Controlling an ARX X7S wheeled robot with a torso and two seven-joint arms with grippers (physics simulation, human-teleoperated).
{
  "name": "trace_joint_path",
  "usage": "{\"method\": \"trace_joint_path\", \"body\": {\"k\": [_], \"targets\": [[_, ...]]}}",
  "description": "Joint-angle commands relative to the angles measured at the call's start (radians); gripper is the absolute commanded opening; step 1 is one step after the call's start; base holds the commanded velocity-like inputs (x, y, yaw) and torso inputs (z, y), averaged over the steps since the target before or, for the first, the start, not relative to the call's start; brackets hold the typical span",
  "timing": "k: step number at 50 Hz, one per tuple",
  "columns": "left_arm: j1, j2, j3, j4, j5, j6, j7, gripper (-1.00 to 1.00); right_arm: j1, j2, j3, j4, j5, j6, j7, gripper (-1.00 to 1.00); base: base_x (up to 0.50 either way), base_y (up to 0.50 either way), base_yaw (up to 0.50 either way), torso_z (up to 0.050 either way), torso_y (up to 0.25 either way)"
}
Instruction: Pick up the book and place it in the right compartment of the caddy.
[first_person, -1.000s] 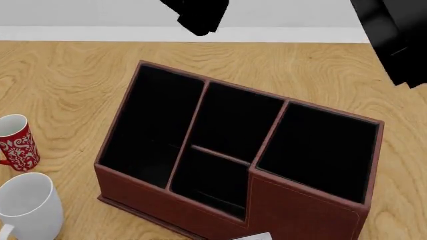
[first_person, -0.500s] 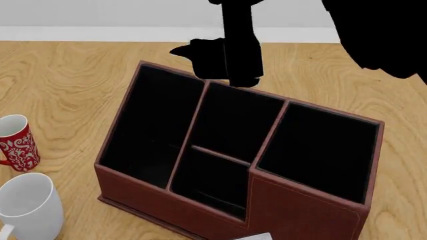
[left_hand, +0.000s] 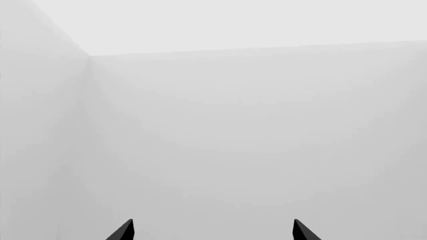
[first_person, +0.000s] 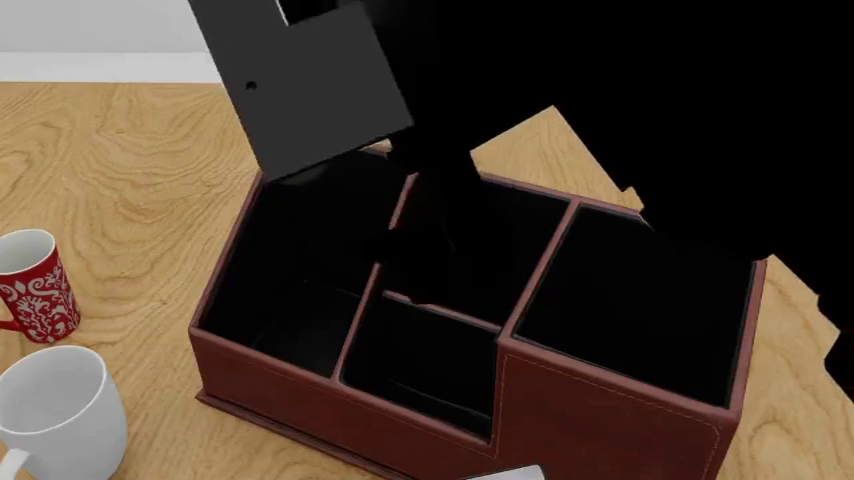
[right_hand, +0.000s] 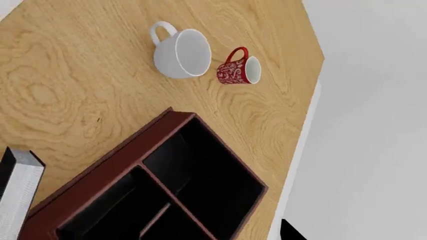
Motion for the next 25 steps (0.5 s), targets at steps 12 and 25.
{"method": "trace_joint_path", "body": {"k": [12, 25], "targets": [[0.039, -0.029, 0.002, -0.008, 0.002, 0.051, -0.015, 1.00, -0.079, 0.027, -0.096, -0.067, -0.028, -0.012, -0.041, 1.00, 0.00, 0.00, 0.00, 0.000, 0.000], [0.048, -0.038, 0.010, -0.015, 0.004, 0.072, -0.023, 1.00, -0.117, 0.044, -0.138, -0.099, -0.038, -0.013, -0.050, 1.00, 0.00, 0.00, 0.00, 0.000, 0.000]]}}
